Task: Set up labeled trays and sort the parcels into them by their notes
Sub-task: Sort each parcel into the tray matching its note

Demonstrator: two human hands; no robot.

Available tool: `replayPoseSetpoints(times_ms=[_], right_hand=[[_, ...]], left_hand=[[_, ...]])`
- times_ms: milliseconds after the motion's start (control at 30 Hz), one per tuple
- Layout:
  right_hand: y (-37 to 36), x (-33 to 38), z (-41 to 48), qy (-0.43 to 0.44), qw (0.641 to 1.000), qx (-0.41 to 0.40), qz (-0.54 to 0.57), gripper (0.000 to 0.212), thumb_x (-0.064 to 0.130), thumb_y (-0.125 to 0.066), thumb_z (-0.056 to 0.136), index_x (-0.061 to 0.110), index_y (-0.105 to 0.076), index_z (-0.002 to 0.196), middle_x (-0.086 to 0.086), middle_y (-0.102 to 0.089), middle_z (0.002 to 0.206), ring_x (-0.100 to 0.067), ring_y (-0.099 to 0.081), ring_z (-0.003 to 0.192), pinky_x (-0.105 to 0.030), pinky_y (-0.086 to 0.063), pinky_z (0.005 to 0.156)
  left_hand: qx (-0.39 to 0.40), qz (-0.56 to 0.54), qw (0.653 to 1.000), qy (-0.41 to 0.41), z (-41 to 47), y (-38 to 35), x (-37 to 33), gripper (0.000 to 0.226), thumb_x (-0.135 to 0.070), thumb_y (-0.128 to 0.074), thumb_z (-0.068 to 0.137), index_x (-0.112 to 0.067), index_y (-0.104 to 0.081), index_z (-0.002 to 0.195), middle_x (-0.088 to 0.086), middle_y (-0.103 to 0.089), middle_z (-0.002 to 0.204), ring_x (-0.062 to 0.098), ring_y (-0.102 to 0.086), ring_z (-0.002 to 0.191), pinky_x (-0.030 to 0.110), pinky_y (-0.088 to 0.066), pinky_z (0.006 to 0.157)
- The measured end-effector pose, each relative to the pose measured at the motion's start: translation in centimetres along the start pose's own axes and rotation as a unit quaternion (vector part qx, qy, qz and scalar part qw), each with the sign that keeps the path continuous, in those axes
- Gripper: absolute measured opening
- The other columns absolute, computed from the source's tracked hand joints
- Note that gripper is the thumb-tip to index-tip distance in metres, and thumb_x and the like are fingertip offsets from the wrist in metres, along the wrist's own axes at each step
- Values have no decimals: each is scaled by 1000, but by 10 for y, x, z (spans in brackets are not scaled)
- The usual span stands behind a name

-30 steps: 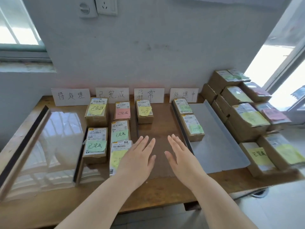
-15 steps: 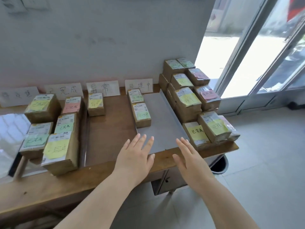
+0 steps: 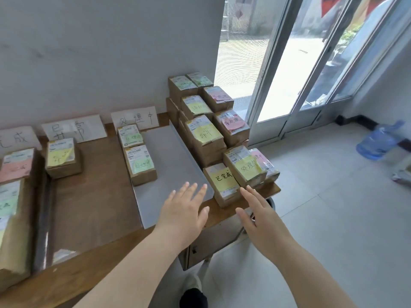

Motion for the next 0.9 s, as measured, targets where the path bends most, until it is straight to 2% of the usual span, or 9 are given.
replayPoseSetpoints(times_ms=[100,267,367,433,533,667,833,900], right_hand=[[15,-9,32,-15,1000,-10,-4,54,37,-42,99,31,-24,149,16,-17,156,-7,-17,144,-28,-27,115],[42,-23,98,-39,999,-13,-29,52,38,-43,98,33,-27,148,13,-21,156,-14,-30,139,-40,-40,107],[52,-27,133,-38,998,-32,-33,52,35,-44,98,28,-28,148,9,-26,155,-13,-27,140,-35,-32,112],[51,-31,148,-52,997,-34,-33,52,34,-44,99,27,-28,148,8,-29,153,-12,-26,140,-34,-31,112],[43,-41,160,-87,996,-17,-21,53,35,-44,99,27,-27,148,5,-31,152,-14,-32,137,-37,-38,108],[36,-57,174,-111,994,2,-21,54,34,-46,98,26,-28,148,5,-33,150,-15,-35,135,-38,-42,105],[33,-77,186,-151,988,28,2,55,34,-51,96,26,-30,146,4,-43,142,-14,-49,119,-38,-52,91],[33,-83,190,-159,986,37,30,53,32,-51,97,26,-32,145,4,-48,136,-10,-51,107,-28,-54,77]], left_hand=[[8,6,1000,-5,38,-3,1,58,-46,-22,101,-27,-2,153,-3,-8,161,15,-1,148,35,-5,119],[-3,9,1000,-21,103,-2,9,57,-46,-22,102,-27,-5,153,-4,-13,160,15,-6,148,35,-8,120],[4,3,999,-32,131,-5,11,57,-46,-22,102,-28,-6,153,-4,-15,160,14,-9,147,34,-9,120],[17,-2,999,-45,143,-9,11,57,-46,-23,101,-28,-8,153,-4,-20,159,13,-15,146,32,-15,118],[28,-12,998,-61,155,-17,13,56,-46,-24,101,-28,-13,153,-6,-28,155,12,-27,141,30,-27,112],[59,-19,996,-62,158,-27,14,54,-45,-23,102,-28,-15,152,-8,-32,153,13,-34,136,30,-34,106],[117,-63,990,-39,160,-39,6,53,-43,-23,102,-27,-16,153,-7,-30,154,14,-30,139,32,-34,108],[142,-105,984,-30,161,-45,-2,53,-42,-25,103,-26,-15,153,-8,-25,157,11,-23,143,31,-27,113]])
Point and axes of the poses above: each hand's wrist, its own z-axis towards the middle knuckle, its own y-axis out of the back of the hand, x = y × z, the point moved 3 cm from there along z, towards the middle knuckle
